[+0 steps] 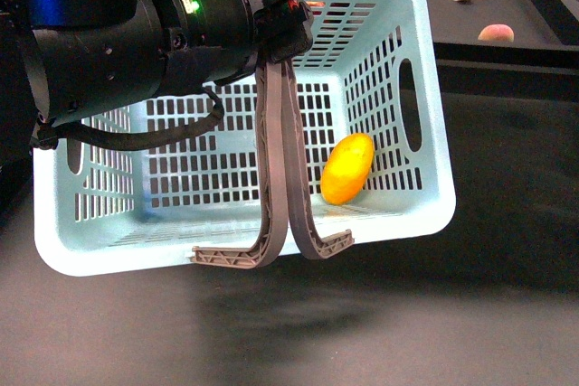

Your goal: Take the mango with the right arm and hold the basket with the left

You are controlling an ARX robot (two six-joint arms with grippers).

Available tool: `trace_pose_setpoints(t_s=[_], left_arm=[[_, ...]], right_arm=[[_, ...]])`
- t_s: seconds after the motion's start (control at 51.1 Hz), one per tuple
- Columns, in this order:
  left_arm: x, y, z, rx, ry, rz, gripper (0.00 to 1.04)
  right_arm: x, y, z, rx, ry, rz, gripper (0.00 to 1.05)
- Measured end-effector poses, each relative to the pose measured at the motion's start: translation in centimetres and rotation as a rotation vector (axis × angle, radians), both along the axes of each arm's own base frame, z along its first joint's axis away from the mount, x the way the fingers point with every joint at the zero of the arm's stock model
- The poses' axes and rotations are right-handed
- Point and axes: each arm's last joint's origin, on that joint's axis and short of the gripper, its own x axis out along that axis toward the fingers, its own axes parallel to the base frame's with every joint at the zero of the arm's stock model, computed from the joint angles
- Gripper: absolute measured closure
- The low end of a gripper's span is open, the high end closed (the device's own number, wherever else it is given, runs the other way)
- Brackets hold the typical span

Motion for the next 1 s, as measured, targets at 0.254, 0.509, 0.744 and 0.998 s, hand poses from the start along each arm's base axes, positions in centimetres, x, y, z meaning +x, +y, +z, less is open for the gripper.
trace_pose_setpoints(t_s=[0.254,0.509,0.744,0.998], left_arm=[[0.0,0.0,0.0,0.0,0.0,0.0,0.96],[0.0,0.0,0.0,0.0,0.0,0.0,0.96],[0.6,-1.0,0.0,0.205,-0.205,0.162,0.96],[4.8,-0.9,2.2,0.187,-0.134,0.347,0.97]], right_arm=[[0.0,0.0,0.0,0.0,0.0,0.0,0.26],[0.0,0.0,0.0,0.0,0.0,0.0,0.09],[0.0,0.0,0.0,0.0,0.0,0.002,0.08],[0.0,0.0,0.0,0.0,0.0,0.001,0.08]])
